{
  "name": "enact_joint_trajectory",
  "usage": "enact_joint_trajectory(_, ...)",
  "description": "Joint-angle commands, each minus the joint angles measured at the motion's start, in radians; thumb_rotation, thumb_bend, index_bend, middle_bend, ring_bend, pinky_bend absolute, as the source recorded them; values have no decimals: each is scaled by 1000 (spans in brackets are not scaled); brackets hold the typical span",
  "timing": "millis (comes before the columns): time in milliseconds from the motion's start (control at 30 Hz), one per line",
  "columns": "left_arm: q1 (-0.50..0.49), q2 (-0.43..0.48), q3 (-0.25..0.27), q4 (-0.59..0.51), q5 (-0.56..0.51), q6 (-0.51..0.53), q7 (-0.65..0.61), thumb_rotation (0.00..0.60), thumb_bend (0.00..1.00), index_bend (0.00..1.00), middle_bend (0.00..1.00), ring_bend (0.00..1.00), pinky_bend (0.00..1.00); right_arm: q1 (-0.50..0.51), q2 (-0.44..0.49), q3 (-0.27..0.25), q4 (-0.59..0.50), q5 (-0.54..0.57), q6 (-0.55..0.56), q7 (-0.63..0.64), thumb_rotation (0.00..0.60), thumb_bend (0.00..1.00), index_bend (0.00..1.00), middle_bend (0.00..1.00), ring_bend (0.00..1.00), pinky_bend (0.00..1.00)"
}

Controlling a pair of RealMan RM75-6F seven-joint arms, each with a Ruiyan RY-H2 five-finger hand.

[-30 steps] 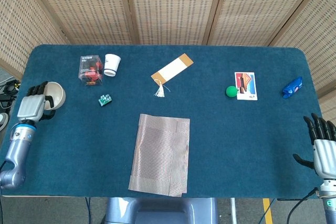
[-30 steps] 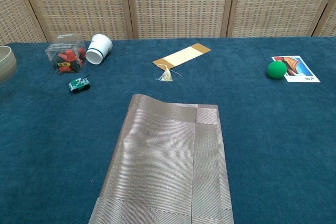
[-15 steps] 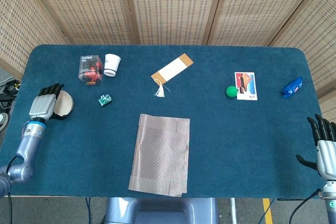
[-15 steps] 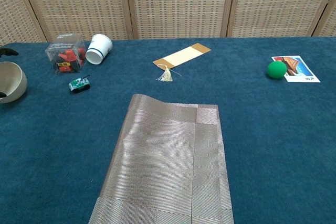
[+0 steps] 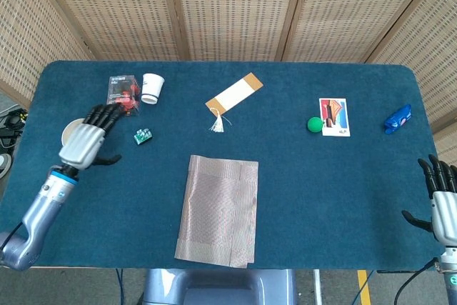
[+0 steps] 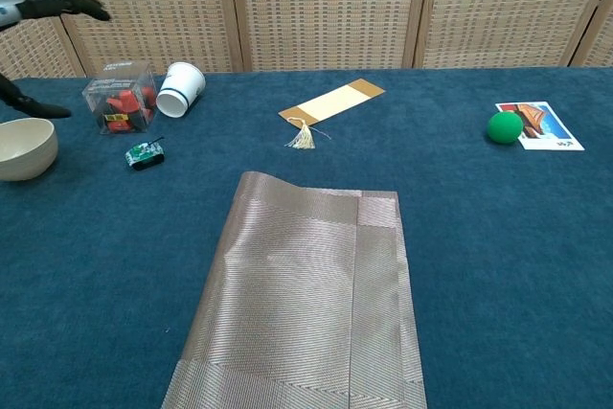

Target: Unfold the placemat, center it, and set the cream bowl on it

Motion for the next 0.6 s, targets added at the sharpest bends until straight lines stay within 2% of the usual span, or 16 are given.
enact_joint_trajectory(33,-117,75,54,-186,135,-97,6,600,205,208,0,0,0,-1,2,3,1,5,1,1,600,0,0,0,0,0)
enact_joint_trajectory(200,-230,64,54,-260,170,-243,58,600,253,319,0,0,0,-2,4,11,6,21,0,7,600,0,0,0,0,0)
enact_joint_trajectory(300,-293,34,59,-288,190,-324,103,600,300,347,0,0,0,-1,2,16,14,36,-6,8,600,0,0,0,0,0)
enact_joint_trajectory(400,-345,-8,67,-297,201,-392,145,600,340,349,0,0,0,2,-2,19,25,47,-12,5,600,0,0,0,0,0)
enact_joint_trajectory(600,-416,-106,86,-277,212,-469,183,600,325,316,0,0,0,4,-15,26,48,66,-15,-13,600,0,0,0,0,0)
